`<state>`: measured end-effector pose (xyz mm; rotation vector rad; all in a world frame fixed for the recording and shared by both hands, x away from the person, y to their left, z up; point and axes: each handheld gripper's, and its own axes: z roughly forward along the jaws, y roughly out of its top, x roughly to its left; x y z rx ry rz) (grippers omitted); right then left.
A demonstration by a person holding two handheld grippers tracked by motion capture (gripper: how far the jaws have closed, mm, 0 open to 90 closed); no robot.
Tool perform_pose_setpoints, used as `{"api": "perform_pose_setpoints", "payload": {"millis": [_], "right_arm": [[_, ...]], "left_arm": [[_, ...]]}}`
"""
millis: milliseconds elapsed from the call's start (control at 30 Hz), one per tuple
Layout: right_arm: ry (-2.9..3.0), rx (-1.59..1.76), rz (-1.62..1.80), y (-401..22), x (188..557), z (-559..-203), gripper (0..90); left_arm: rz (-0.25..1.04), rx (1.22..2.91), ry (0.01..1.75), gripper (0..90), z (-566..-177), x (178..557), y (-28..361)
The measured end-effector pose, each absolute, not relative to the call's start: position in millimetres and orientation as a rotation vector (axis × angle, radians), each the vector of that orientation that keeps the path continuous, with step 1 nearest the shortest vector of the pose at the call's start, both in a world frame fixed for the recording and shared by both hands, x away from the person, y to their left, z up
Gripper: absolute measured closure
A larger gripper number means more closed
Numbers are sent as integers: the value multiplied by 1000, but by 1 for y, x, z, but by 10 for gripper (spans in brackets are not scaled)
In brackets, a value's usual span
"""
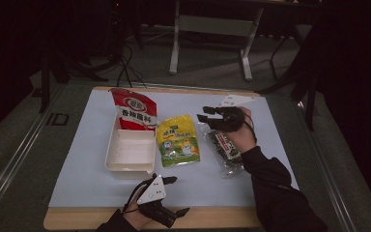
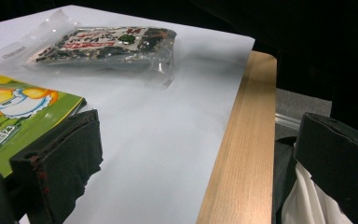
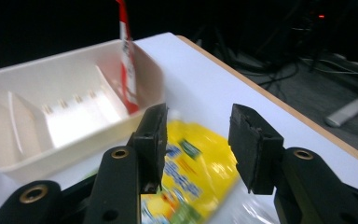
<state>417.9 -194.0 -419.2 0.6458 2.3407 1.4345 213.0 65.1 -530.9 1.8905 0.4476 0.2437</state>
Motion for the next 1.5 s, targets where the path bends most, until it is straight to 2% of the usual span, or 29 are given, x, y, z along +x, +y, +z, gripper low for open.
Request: {"api": "perform_pose_setpoints", "payload": {"millis": [267,600,1067,1500], "right_arm": [[2280,754,1366,-245,416,-434,645],[2178,930,1279,-298,421,-463,898],[2204,1033,1023,-341,429,-519,900],[2197,1045,888,-344,427,-542,900]], "left_arm": [[240,1892,447,22,-532,213,64],[235,1899,442,21,-533,213,63],[234,1900,444,21,-533,213,63],[233,1901,443,22,-534,213,63]]}}
